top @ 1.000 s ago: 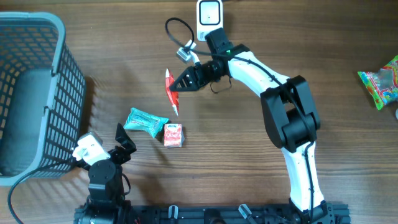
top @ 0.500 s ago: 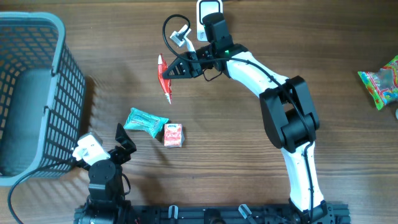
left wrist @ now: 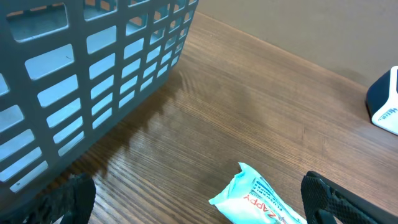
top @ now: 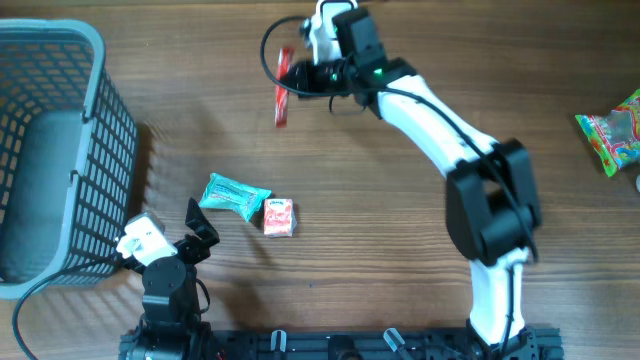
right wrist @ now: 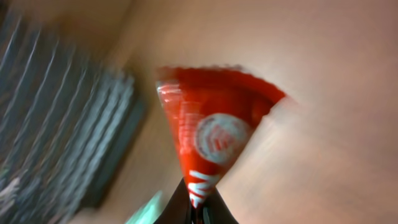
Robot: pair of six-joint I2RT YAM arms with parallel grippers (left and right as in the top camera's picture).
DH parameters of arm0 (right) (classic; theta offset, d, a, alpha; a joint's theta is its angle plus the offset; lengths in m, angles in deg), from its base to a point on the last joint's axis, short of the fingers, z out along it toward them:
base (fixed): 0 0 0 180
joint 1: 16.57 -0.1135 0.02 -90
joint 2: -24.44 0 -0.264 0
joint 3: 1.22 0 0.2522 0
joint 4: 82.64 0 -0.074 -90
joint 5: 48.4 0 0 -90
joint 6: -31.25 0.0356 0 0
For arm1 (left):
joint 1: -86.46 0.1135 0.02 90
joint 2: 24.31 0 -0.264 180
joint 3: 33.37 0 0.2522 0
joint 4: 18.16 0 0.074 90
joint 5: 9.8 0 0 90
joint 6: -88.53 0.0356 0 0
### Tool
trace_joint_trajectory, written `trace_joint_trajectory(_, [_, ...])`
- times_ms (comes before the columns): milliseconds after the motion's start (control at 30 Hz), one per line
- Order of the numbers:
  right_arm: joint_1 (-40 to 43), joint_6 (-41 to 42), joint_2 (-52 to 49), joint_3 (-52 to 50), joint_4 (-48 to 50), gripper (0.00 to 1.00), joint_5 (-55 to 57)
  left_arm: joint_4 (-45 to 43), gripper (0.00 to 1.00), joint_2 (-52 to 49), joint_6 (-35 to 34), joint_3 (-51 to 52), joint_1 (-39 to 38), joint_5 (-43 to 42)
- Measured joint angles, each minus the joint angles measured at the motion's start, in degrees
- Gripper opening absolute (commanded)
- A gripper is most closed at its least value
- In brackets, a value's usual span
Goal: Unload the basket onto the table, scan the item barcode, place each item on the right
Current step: 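Hold the Nescafe stick up to the white scanner, then carry the Nescafe stick right and drop it beside the Haribo bag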
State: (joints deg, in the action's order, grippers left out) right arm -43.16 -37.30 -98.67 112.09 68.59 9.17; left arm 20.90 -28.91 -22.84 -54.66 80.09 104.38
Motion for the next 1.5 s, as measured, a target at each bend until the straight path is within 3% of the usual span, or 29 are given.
trace_joint_trajectory(100, [0.17,-2.34,6.14,0.68,8.9,0.05,22.67,0.0,1.0,0.0,0.0,0.0,0.0,0.0])
trace_joint_trajectory(200, [1.11,-4.37,4.2,0.83,16.06,0.05,33.88,-0.02,1.0,-0.02,0.0,0.0,0.0,0.0])
trace_joint_trajectory(333, [3.93,-3.87,-2.23,1.46,25.44,0.05,37.99,0.02,1.0,-0.04,0.0,0.0,0.0,0.0])
trace_joint_trajectory(500, [7.1,-2.78,-12.98,12.33,23.58,0.05,39.21,0.0,1.0,-0.04,0.0,0.0,0.0,0.0])
trace_joint_trajectory(633, [6.91,-1.57,-14.23,14.08,21.33,0.05,38.69,0.0,1.0,-0.07,0.0,0.0,0.0,0.0])
trace_joint_trajectory(767, [6.93,-1.42,-14.25,19.06,10.12,0.04,36.0,0.0,1.0,-0.07,0.0,0.0,0.0,0.0])
trace_joint_trajectory(867, [7.63,-4.59,-10.54,23.47,-11.34,0.04,37.44,0.02,1.0,-0.04,0.0,0.0,0.0,0.0])
trace_joint_trajectory(933, [9.25,-6.23,-4.55,24.06,-20.46,0.05,41.62,0.0,1.0,0.0,0.0,0.0,0.0,0.0])
trace_joint_trajectory(967, [11.13,-6.8,0.63,24.26,-29.81,0.05,45.9,0.04,1.0,-0.02,0.0,0.0,0.0,0.0])
trace_joint_trajectory(1100, [26.53,-7.13,11.72,26.34,-48.63,0.04,55.67,0.0,1.0,-0.04,0.0,0.0,0.0,0.0])
trace_joint_trajectory(1200, [40.15,-6.75,9.66,17.81,-47.5,0.05,56.76,0.0,1.0,-0.04,0.0,0.0,0.0,0.0])
trace_joint_trajectory(1367, [50.71,-6.75,5.38,-5.03,-34.51,0.04,54.93,0.0,1.0,-0.07,0.0,0.0,0.0,0.0])
trace_joint_trajectory(1400, [51.69,-6.75,5.05,-6.86,-33.94,0.13,54.84,0.0,1.0,-0.07,0.0,0.0,0.0,0.0])
trace_joint_trajectory(1433, [52.87,-6.51,4.81,-8.02,-33.62,0.83,54.6,0.0,1.0,-0.07,0.0,0.0,0.0,0.0])
trace_joint_trajectory(1467, [53.79,-6.36,4.83,-7.76,-33.4,1.0,54.51,0.0,1.0,-0.07,0.0,0.0,0.0,0.0])
trace_joint_trajectory(1500, [53.92,-6.56,4.85,-6.91,-33.86,1.0,54.49,0.0,1.0,-0.04,0.0,0.0,0.0,0.0])
